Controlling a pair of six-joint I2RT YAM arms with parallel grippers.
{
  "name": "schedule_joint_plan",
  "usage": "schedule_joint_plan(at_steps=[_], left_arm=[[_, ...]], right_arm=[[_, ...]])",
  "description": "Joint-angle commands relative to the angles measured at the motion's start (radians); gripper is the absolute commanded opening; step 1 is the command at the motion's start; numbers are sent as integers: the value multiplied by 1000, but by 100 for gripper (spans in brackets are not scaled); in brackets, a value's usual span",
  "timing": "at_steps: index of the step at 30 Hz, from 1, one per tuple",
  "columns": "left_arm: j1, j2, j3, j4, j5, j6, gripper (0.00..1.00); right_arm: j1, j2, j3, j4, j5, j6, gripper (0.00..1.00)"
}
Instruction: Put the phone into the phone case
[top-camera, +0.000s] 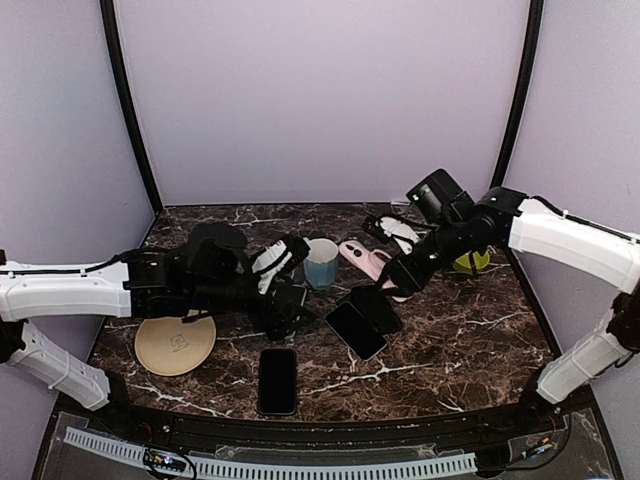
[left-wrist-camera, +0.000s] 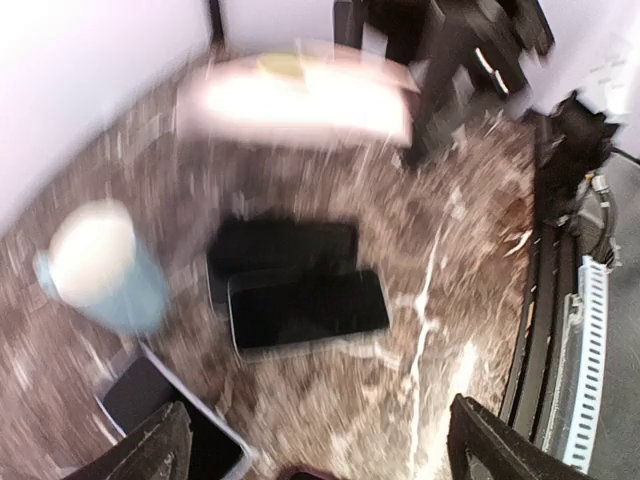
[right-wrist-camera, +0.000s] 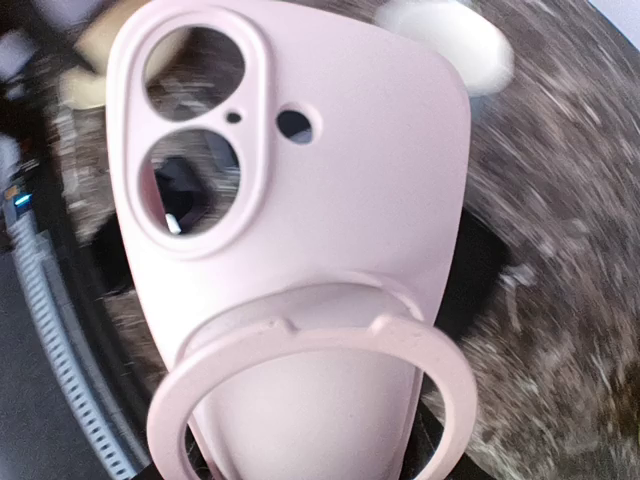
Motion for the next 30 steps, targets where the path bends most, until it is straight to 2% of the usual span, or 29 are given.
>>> schedule_joint_plan(at_steps=[1,5,8,11,14,15,16,17,19,20,22,25,27,30], left_arm=[[-4,-158,-59,212,130,422,89],[-29,-251,-89,243,198,605,93],[-64,-278,-97,242,176,664,97],[-104,-276,-90,231,197,686,97],[-160,-244,-55,191,219,668,77],[-167,-229,-47,184,213,655,60],[-175,-224,-34,179,199,643,49],[-175,-219,-30,184,193,616,26],[-176,-222,-25,207,187,573,4],[-176,-232,-28,212,190,545,2],[-176,-243,-35,223,183,493,0],[-176,-235,-5,165,133,422,0],[-176,-203,49,49,94,361,0],[-176,-138,127,-100,69,267,0]], right_arm=[[207,-79,51,-29,-306,-105,43],[326,-90,70,-10,-389,-69,42],[364,-99,76,35,-456,-41,42],[394,-96,86,68,-457,-27,42],[396,-92,78,117,-474,-13,42],[399,-86,81,117,-480,-14,42],[402,-79,84,110,-483,-18,42],[405,-74,83,105,-483,-22,42],[406,-78,72,102,-478,-25,43],[406,-87,62,103,-469,-25,47],[404,-118,40,107,-410,-16,61],[397,-176,5,118,-168,16,94],[397,-206,-4,108,14,54,98],[398,-231,-4,104,94,54,98]])
